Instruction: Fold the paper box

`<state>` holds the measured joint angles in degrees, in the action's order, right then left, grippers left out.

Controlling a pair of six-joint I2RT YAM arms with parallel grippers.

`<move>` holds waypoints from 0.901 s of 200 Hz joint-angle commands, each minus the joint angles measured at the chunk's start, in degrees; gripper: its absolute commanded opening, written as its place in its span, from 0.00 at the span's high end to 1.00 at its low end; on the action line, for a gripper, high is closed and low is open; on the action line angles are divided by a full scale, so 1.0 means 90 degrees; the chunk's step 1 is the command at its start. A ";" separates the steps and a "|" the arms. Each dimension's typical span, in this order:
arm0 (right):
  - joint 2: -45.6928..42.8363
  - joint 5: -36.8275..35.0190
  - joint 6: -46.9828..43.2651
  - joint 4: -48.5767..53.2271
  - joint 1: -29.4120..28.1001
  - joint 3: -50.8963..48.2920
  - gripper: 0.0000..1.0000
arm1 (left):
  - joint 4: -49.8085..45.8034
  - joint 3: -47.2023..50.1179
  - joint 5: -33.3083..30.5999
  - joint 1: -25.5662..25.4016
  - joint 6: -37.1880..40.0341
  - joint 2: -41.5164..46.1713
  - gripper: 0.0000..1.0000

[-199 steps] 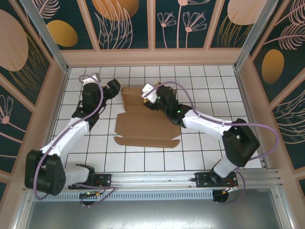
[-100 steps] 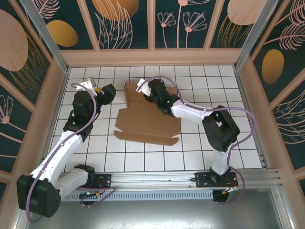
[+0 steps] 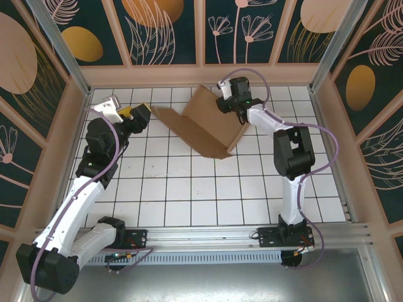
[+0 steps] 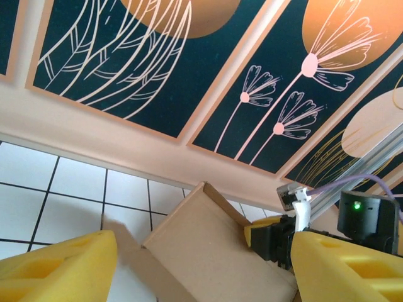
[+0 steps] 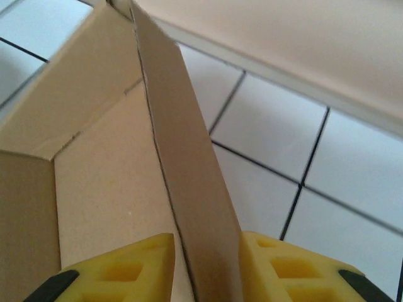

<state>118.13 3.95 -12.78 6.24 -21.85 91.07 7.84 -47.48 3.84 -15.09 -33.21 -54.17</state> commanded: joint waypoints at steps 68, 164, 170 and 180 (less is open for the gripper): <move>-0.0510 0.0004 0.2863 0.0136 0.0259 -0.1665 0.53 | 0.0315 0.0209 0.0228 0.0024 -0.0362 0.0079 0.26; -0.2943 0.0853 0.8284 -0.3306 -0.0914 -0.5514 0.22 | 0.0408 0.0401 0.0155 0.0025 -0.0532 0.0110 0.24; -0.2842 0.1060 0.8413 -0.3471 -0.0990 -0.5510 0.21 | 0.0413 0.0412 0.0150 0.0022 -0.0538 0.0102 0.23; -0.2714 0.1234 0.8630 -0.3644 -0.1020 -0.5550 0.21 | 0.0425 0.0446 0.0135 0.0022 -0.0562 0.0084 0.23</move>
<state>92.03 9.28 53.08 -15.66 -29.17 42.44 9.04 -44.58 4.71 -15.09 -37.26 -53.82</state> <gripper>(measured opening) 0.785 0.767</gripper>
